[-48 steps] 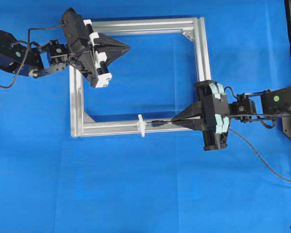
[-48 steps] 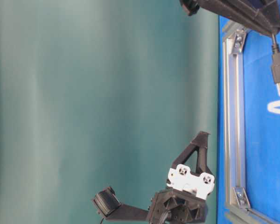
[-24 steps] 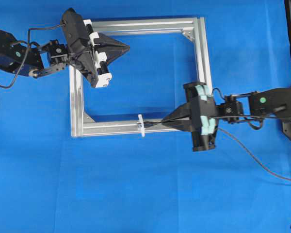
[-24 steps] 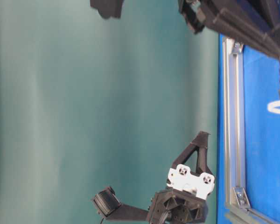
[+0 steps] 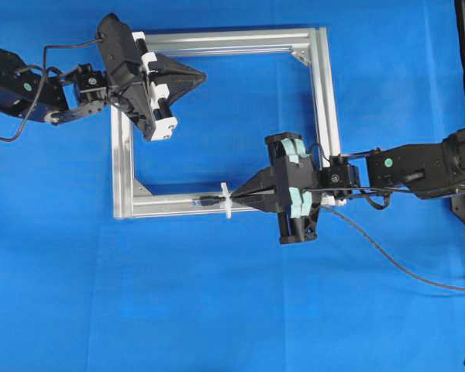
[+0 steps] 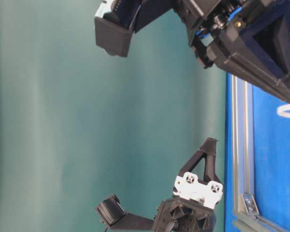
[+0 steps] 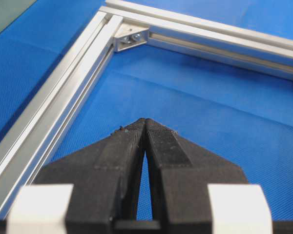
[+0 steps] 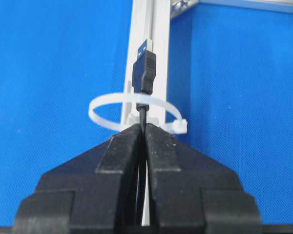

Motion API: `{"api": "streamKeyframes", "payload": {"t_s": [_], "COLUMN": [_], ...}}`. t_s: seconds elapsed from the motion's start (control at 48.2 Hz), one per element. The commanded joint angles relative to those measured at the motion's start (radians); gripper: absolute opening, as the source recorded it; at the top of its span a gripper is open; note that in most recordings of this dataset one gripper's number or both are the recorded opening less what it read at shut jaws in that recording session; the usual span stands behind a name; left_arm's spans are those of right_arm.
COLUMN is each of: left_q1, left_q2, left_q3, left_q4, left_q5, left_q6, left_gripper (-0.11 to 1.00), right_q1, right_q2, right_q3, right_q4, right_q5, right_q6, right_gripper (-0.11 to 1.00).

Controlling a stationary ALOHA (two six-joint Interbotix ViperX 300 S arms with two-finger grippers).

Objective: Insert the wire through the string loop located in the center.
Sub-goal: 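Push the USB plug leftward through the zip-tie loop with the right gripper, then move the open left gripper to the plug emerging from the loop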

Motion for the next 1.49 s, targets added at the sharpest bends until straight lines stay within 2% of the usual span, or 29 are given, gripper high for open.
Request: {"api": "streamKeyframes", "payload": {"t_s": [0.0,0.457,0.644,0.976,1.246,1.474], "left_q1": [0.002,0.002,-0.029,-0.184,-0.307,-0.393], "left_q2": [-0.032,-0.032,-0.032,-0.032,-0.032,-0.032], "left_q3": [-0.005,-0.005,-0.003,-0.002,-0.003,-0.003], "left_q4": [0.003,0.003,0.003,0.003,0.002,0.003], "left_q5": [-0.005,-0.005,-0.005,-0.006,-0.014,-0.015], "left_q6": [0.002,0.0,-0.008,-0.046,-0.107,-0.121], "left_gripper": [0.0,0.0,0.0,0.0,0.0,0.0], "right_q1": [-0.003,-0.003,-0.003,-0.003,-0.003,-0.003], "right_q2": [-0.012,-0.011,-0.012,-0.011,-0.011,-0.011], "right_q3": [-0.02,-0.02,-0.02,-0.021,-0.02,-0.02], "right_q4": [0.002,0.002,0.003,0.002,0.002,0.0], "right_q5": [-0.011,-0.023,-0.023,-0.026,-0.026,-0.026], "right_q6": [0.0,0.0,0.0,0.0,0.0,0.0], "right_gripper": [-0.02,-0.02,-0.02,-0.02,-0.02,-0.02]}}
